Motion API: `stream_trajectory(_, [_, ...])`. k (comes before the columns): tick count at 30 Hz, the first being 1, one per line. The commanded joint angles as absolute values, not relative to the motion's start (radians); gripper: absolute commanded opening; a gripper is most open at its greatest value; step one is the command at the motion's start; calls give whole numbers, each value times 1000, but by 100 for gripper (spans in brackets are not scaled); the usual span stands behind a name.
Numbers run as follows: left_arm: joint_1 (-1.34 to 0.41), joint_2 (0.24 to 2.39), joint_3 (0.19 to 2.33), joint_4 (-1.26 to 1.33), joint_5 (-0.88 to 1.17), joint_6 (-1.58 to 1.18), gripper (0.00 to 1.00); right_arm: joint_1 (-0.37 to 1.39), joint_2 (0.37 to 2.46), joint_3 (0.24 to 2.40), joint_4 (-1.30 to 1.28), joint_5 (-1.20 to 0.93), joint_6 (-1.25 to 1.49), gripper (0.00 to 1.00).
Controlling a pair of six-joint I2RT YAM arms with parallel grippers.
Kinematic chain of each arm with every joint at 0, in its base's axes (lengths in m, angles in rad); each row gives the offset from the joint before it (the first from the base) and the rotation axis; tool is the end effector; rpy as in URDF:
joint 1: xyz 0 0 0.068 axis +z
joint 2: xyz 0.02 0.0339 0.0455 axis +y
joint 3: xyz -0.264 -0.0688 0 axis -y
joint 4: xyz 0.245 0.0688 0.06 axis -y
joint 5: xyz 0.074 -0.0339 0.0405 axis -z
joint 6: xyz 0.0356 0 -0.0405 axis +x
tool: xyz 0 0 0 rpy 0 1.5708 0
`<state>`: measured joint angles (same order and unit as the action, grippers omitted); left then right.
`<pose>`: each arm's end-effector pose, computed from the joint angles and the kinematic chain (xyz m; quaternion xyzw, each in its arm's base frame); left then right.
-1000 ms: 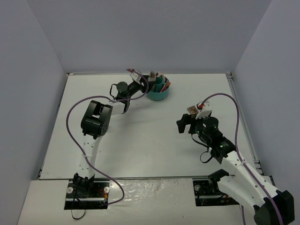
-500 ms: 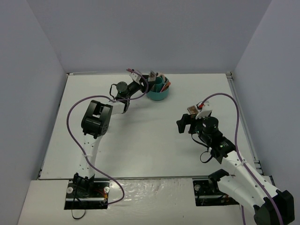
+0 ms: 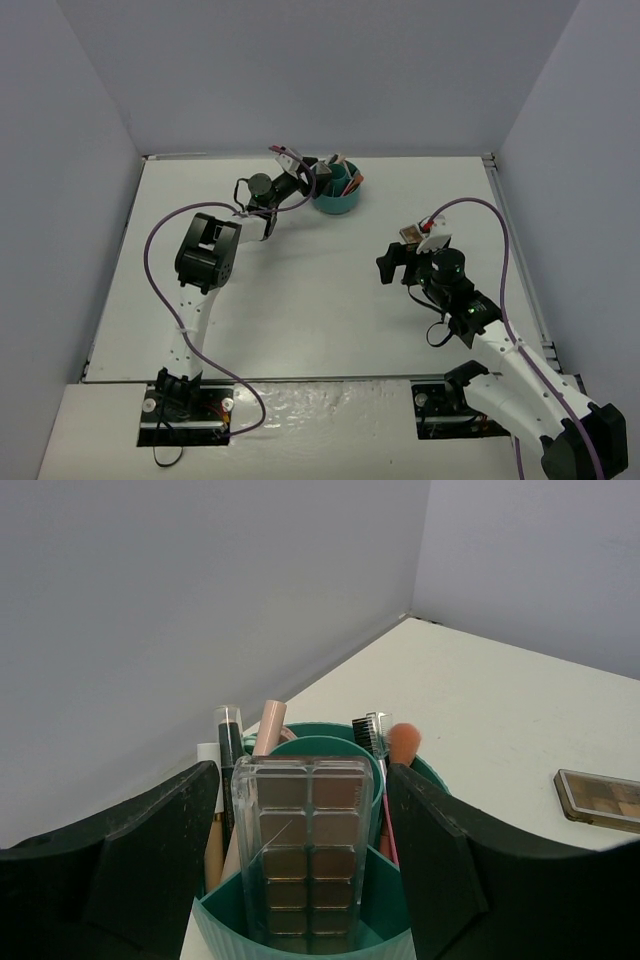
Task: Organize the makeup
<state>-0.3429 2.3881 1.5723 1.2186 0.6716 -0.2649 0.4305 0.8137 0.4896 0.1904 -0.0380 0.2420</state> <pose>0.4802 -0.1950 0.1967 0.2950 0.5095 -0.4091 0.6972 0.1799 0.0841 0.2696 -0.0833 0.7481 0.2307 0.6166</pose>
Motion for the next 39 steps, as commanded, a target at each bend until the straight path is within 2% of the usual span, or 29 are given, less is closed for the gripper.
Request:
stream_trajectory(1, [-333,2335,1612,1348,698,-276,66,422,822,507,253,-27,235,100])
stream_trajectory(6, [-333,2246,1544,1361,671,-281,67,422,826,520,242,-14,245,100])
stream_trajectory(18, [-335,1908,1289,1207,505,-305,81,409,906,649,100,91,293,100])
stream_trajectory(21, [-345,1801,1218,1073,431,-346,86,384,988,724,5,143,313,100])
stream_trajectory(23, [-357,1673,1154,880,376,-353,93,354,1039,759,-51,129,313,100])
stream_trajectory(26, [-384,1541,1135,599,290,-345,97,260,1165,811,-93,24,309,100])
stream_trajectory(28, [-421,1442,1144,339,202,-339,97,207,1231,848,-101,-49,304,100])
stream_trajectory(29, [-423,1417,1148,323,196,-339,97,187,1258,850,-101,-65,299,100])
stream_trajectory(34, [-481,1284,1164,-95,40,-432,97,104,1445,930,-101,-97,230,100])
stream_trajectory(36, [-500,1257,1165,-170,-19,-478,97,88,1504,961,-100,-109,202,100])
stream_trajectory(39, [-503,1206,1134,-219,-2,-498,97,75,1599,1015,-101,-88,152,100])
